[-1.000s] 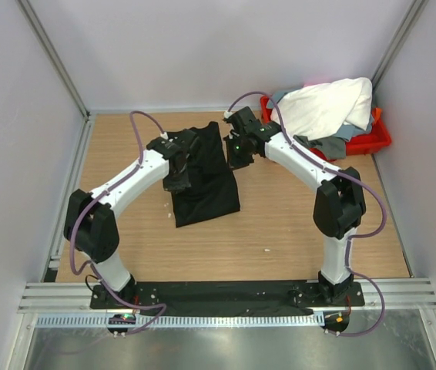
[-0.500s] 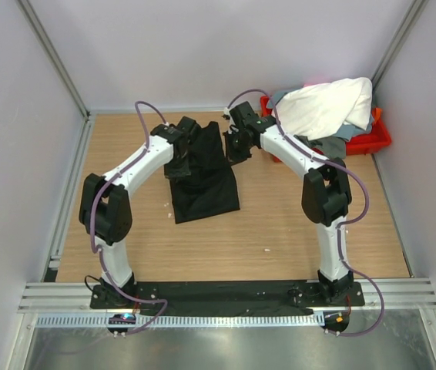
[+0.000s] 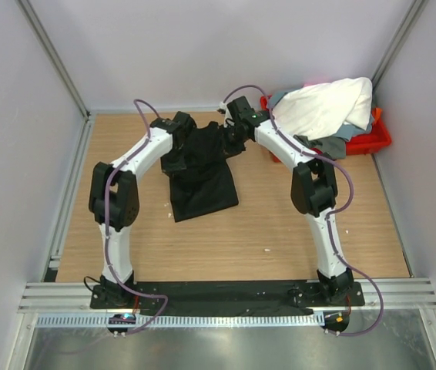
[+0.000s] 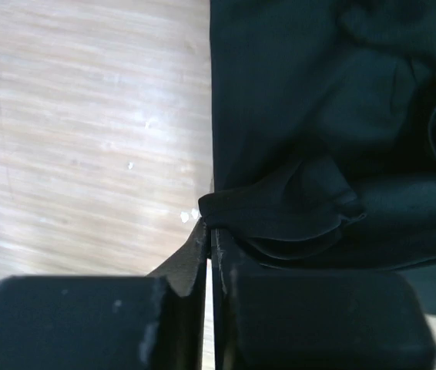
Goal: Fold and stack the t-shirts
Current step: Fold the tshirt
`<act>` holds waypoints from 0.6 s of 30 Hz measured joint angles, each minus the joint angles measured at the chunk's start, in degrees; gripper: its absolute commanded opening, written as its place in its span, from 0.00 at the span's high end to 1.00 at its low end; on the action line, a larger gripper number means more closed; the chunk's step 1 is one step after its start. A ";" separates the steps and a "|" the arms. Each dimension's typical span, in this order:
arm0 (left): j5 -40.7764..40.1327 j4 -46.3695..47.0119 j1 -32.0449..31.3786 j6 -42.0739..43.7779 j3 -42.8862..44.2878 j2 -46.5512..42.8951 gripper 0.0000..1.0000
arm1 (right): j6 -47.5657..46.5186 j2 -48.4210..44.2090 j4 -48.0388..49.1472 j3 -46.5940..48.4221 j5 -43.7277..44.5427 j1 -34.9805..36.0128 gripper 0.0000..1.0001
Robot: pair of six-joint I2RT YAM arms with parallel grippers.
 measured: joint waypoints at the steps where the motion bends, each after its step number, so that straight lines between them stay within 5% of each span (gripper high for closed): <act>1: 0.39 -0.35 0.57 0.37 1.42 1.64 0.89 | -0.22 1.40 -0.09 1.46 -0.44 -0.20 0.63; 2: 0.85 -0.76 1.18 0.79 3.48 3.61 0.66 | -0.24 3.37 -0.50 3.74 -0.90 -0.44 0.54; 3: 1.25 -1.62 1.92 1.68 6.45 6.21 0.57 | -0.68 5.79 -1.11 6.88 -1.36 -0.70 0.48; 5: 2.25 -2.73 3.58 2.32 14.34 11.96 0.40 | -1.27 10.86 -1.53 13.33 -2.23 -1.25 0.37; 8: 3.74 -5.88 6.23 2.95 27.32 19.85 0.29 | -1.40 16.39 -2.80 20.72 -3.06 -2.64 0.34; 13: 3.50 -8.98 9.29 3.04 35.12 19.43 0.29 | -1.33 12.41 -2.01 14.34 -2.67 -5.35 0.32; 18: 2.80 -5.46 7.50 1.55 14.64 1.33 0.34 | -0.87 -3.82 2.16 -7.91 -1.92 -6.71 0.31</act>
